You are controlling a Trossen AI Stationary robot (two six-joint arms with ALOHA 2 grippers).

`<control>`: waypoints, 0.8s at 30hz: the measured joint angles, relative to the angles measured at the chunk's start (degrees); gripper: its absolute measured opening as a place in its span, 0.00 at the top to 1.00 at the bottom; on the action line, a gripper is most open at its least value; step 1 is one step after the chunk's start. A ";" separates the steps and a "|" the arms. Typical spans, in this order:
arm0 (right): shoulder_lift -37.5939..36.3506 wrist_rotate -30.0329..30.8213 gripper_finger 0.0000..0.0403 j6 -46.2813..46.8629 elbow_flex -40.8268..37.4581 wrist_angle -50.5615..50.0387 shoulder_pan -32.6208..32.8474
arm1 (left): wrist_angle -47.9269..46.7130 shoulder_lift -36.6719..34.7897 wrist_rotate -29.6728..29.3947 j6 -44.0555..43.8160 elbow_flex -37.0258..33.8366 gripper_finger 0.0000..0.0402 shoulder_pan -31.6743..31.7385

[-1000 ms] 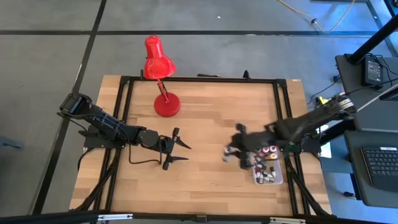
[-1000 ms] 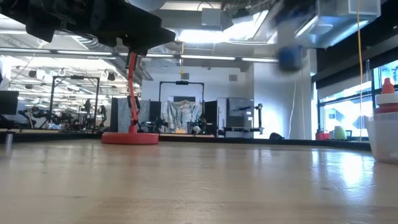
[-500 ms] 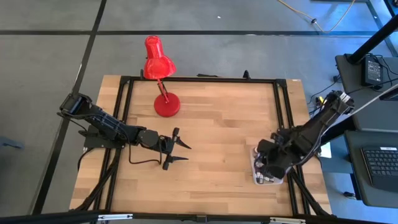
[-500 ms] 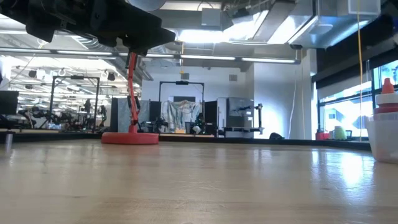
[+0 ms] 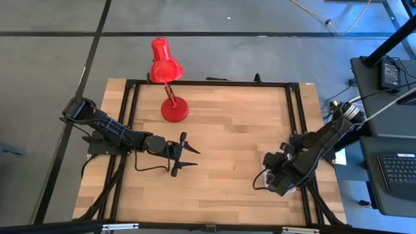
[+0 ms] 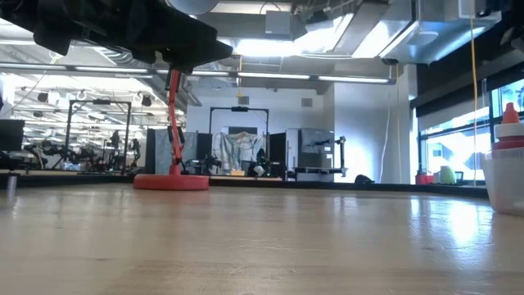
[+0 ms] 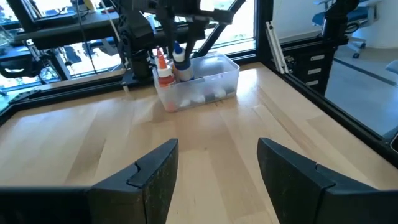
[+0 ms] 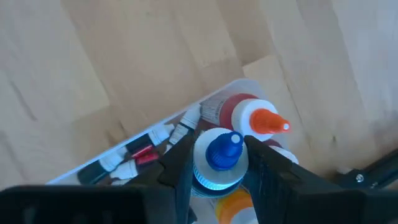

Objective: Pick & Place food coloring
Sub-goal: Put the big blue bottle into the transparent container

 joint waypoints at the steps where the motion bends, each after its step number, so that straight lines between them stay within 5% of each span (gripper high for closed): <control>1: 0.64 0.00 0.69 0.00 0.00 -0.16 0.00 | 0.02 0.00 0.02 0.00 0.00 0.46 0.02; 24: 4.27 -1.23 0.69 -1.29 1.25 2.16 -0.09 | 0.02 0.00 0.02 0.00 0.00 0.47 0.00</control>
